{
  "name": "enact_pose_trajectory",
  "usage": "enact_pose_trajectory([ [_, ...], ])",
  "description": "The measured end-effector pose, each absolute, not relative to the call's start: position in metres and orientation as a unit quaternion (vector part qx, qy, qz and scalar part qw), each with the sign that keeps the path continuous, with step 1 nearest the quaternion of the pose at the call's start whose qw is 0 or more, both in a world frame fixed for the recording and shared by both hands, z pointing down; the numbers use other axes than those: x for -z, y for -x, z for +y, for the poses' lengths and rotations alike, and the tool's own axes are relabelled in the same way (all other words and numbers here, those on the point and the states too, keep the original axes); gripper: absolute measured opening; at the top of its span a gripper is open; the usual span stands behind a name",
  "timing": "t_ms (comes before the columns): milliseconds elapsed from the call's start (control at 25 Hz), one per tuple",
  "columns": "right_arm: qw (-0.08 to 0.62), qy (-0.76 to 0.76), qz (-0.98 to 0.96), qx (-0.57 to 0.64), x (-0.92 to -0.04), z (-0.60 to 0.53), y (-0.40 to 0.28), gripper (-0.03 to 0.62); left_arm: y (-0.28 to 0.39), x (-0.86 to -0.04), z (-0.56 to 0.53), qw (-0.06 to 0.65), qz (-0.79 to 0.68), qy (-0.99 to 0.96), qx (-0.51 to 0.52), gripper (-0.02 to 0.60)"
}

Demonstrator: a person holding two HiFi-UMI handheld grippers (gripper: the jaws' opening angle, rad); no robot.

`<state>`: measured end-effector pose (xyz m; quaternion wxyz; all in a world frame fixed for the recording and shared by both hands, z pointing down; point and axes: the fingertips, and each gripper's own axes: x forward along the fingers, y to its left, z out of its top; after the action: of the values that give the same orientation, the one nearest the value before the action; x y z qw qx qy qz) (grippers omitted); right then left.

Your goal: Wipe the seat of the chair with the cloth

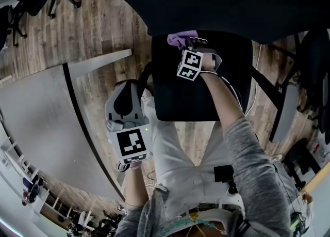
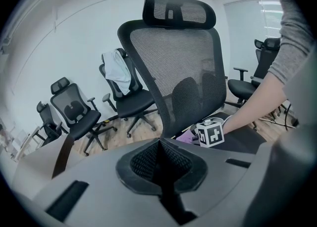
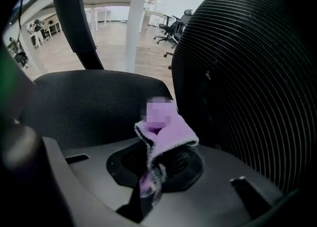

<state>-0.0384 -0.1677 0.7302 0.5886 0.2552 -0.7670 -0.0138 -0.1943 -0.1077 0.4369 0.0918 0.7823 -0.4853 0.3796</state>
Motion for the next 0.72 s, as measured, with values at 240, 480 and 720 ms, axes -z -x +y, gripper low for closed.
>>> enact_pose_trajectory([
  [240,0.594,-0.265,-0.76,0.0,-0.733,-0.165,0.02,0.048,0.194,-0.437,-0.107,0.09,-0.485,-0.782,-0.38,0.003],
  [480,0.597,-0.273,-0.754,-0.012,-0.735,-0.162,0.004,0.048,0.193,-0.437,-0.106,0.088,-0.485,-0.783,-0.38,0.002],
  [720,0.6,-0.284,-0.747,-0.023,-0.736,-0.161,-0.016,0.048,0.193,-0.436,-0.106,0.086,-0.484,-0.783,-0.382,0.002],
])
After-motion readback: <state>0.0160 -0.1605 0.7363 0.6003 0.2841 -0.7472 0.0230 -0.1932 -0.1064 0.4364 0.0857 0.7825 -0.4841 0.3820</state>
